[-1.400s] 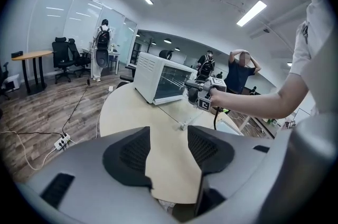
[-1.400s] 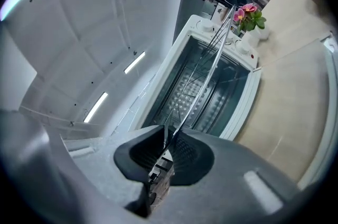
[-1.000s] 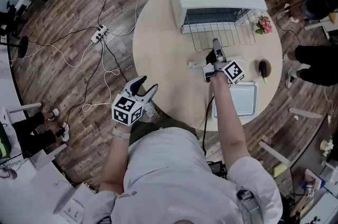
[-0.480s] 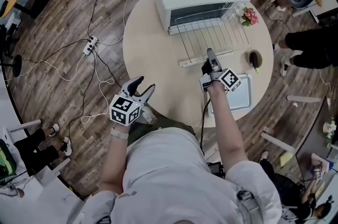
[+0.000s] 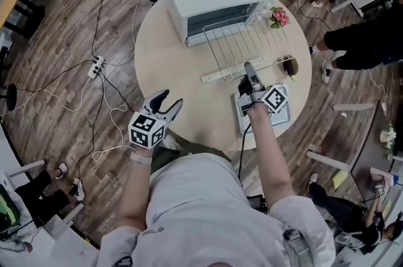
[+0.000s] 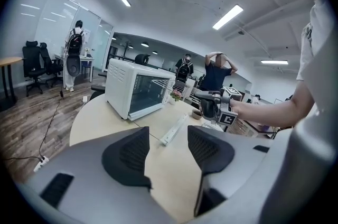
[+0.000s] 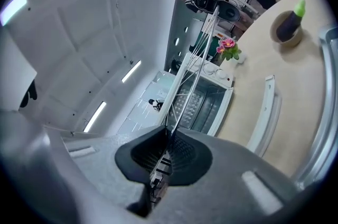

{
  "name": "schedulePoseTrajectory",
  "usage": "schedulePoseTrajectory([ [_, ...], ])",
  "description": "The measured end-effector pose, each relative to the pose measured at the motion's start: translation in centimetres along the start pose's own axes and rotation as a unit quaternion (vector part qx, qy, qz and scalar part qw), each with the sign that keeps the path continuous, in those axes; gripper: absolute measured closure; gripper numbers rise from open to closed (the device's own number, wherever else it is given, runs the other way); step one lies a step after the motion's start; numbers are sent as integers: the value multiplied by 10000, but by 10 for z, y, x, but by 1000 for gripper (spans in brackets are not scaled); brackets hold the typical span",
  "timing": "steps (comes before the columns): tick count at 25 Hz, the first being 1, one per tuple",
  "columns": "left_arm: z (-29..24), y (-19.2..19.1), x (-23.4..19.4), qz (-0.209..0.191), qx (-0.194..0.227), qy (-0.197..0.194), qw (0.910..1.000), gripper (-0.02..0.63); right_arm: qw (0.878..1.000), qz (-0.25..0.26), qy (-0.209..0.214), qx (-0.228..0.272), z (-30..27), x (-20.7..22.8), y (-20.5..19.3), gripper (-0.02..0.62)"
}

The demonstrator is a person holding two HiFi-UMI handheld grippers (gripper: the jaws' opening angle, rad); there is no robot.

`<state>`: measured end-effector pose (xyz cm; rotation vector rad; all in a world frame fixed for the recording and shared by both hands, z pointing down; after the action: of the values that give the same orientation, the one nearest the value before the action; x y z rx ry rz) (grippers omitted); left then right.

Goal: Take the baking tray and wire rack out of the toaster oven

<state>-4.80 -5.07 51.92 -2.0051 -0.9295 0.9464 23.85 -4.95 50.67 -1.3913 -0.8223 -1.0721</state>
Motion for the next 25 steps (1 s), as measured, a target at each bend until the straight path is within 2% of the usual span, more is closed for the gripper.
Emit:
schedulePoseTrajectory([
  [6, -6, 6, 3, 11, 58, -139, 9999, 393, 9997, 62, 197, -104, -14, -37, 12, 588],
  [12, -5, 11, 1, 40, 124, -147, 9998, 393, 9992, 24, 292, -260, -45, -52, 12, 588],
  [22, 4, 12, -19, 201, 155, 82, 9996, 393, 9983, -33, 176, -551, -104, -44, 5, 588],
  [25, 7, 13, -25, 255, 161, 136, 9995, 393, 9984, 8, -50, -558, -116, -34, 5, 588],
])
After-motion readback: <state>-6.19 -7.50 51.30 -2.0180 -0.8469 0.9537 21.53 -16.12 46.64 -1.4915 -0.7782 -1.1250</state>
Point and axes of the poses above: the fingertips, and each gripper's own axes: z backward along the fingers, x to its right, y out of its top, the point moved 2 cm from there along z, backward along the fingers
